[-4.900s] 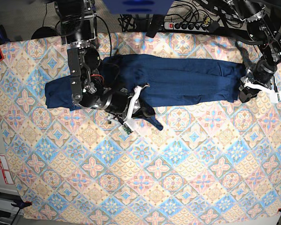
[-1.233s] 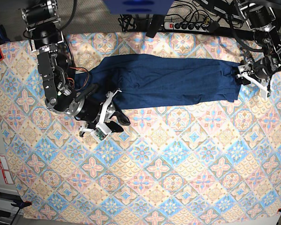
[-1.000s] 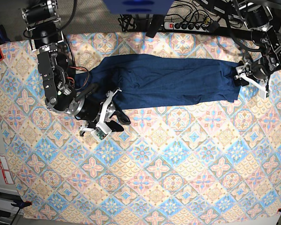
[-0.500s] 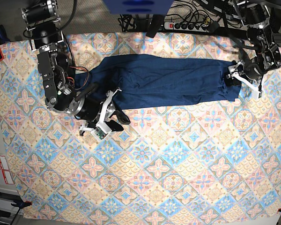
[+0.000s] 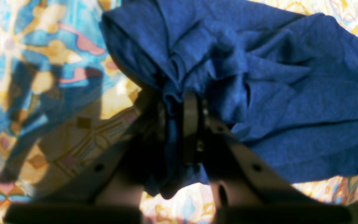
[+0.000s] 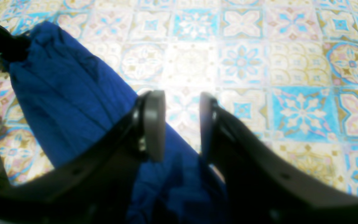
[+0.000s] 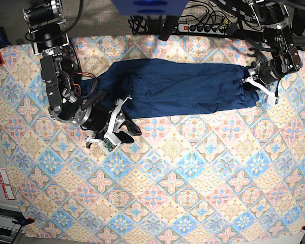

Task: Fold the T-shirt properly
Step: 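Release the shirt end with the left gripper and regrasp it, then fold the held shirt end with the left gripper toward the right gripper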

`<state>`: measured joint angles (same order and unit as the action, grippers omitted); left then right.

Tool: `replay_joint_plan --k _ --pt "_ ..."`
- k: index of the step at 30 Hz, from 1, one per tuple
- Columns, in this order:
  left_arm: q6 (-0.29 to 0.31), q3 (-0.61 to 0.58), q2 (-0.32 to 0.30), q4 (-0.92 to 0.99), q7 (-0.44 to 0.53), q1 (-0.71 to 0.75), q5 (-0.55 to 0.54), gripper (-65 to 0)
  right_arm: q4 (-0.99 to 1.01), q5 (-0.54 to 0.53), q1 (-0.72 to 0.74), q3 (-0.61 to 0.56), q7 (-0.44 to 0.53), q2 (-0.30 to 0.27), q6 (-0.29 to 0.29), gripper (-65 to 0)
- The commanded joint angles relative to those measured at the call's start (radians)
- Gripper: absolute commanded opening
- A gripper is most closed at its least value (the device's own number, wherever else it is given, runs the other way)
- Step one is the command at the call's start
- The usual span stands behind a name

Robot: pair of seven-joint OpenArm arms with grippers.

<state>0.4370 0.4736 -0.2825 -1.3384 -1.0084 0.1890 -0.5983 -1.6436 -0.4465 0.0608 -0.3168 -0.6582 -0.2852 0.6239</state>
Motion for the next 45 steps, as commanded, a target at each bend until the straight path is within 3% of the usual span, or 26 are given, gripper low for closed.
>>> replay_joint_plan --k 1,4,10,17,23,29,34,45 --pt "0.043 0.000 0.001 -0.037 -0.023 0.002 -0.002 -65.0 -0.020 -0.018 0.018 0.002 0.025 -0.006 0.003 -46.9" --pt "0.072 0.001 0.001 -0.146 -0.022 0.027 -0.002 -65.0 -0.020 -0.018 0.018 0.003 0.025 -0.006 0.003 -46.9" --pt "0.072 -0.003 0.033 -0.350 0.029 0.085 -0.002 -65.0 -0.020 -0.018 -0.002 0.006 0.025 -0.007 0.003 -46.9" --pt "0.073 -0.055 0.127 -0.476 0.027 0.093 -0.002 -65.0 -0.020 -0.018 -0.023 0.071 0.025 -0.064 0.003 -46.9" --pt "0.073 -0.240 0.142 -0.494 0.030 0.057 -0.002 -65.0 -0.022 -0.018 -0.075 0.173 0.025 -0.076 0.003 -46.9" --pt "0.073 -0.326 0.191 -0.493 0.026 0.017 0.002 -65.0 -0.040 -0.018 -0.115 0.262 0.025 -0.076 0.003 -46.9" --pt "0.067 -0.421 0.191 -0.491 0.026 0.007 0.010 -65.0 -0.066 -0.018 -0.123 0.316 0.025 -0.076 0.003 -46.8" --pt "0.066 -0.445 0.187 -0.378 0.026 -0.013 0.011 -65.0 -0.070 -0.018 -0.115 0.351 0.025 -0.076 0.003 -46.7"
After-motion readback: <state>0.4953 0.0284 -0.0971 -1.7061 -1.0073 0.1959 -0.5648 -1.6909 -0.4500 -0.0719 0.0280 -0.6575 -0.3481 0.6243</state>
